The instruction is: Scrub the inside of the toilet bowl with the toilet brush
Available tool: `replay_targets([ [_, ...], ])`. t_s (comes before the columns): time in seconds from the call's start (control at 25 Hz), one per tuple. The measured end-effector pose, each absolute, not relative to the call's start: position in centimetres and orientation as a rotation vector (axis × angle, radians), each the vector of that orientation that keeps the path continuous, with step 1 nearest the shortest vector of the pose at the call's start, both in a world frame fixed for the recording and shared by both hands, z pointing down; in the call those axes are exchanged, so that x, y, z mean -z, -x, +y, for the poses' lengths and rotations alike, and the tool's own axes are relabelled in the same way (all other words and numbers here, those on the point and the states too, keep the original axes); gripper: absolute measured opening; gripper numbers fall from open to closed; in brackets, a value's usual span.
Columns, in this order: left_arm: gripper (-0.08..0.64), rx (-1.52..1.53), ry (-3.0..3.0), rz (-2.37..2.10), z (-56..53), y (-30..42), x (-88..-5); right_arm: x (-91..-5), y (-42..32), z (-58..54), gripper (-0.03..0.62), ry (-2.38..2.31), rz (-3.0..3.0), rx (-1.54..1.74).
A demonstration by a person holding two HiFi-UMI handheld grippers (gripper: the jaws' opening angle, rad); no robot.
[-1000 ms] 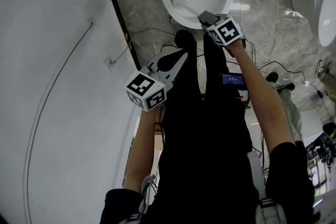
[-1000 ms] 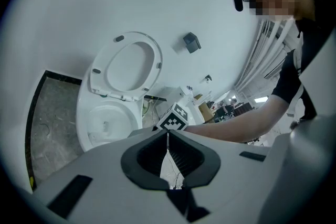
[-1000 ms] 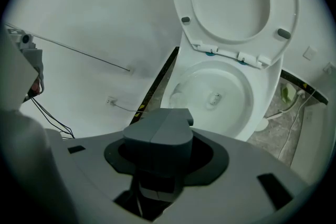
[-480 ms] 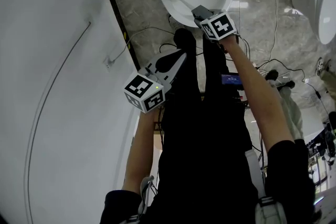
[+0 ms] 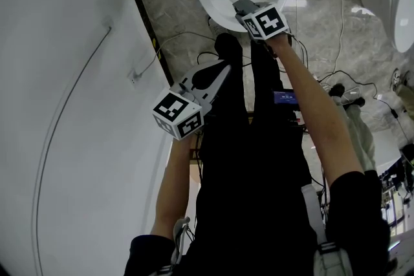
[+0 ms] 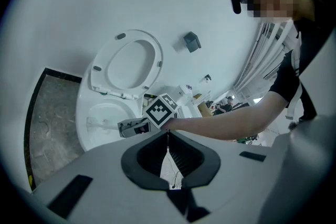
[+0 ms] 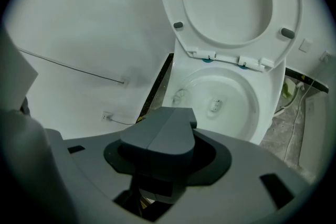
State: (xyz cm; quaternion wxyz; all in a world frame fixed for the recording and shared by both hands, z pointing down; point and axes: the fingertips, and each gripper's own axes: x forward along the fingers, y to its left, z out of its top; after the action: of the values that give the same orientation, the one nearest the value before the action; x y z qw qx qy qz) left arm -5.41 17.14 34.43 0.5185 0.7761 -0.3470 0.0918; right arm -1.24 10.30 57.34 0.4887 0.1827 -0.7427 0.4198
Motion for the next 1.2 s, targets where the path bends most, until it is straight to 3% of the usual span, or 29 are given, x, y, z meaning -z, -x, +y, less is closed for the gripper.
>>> replay_targets([
  [0.72,0.009,-0.234,-1.848,-0.835,16.7,5.5,-34.9,-58.9,1.5,6.9,0.218,-0.578,-1.807,-1.054],
  [1.2,0.009,-0.238,-1.856,-0.822,17.5,4.9,-35.3,-57.4,3.3,4.1,0.202,-0.531,-1.884,-0.630],
])
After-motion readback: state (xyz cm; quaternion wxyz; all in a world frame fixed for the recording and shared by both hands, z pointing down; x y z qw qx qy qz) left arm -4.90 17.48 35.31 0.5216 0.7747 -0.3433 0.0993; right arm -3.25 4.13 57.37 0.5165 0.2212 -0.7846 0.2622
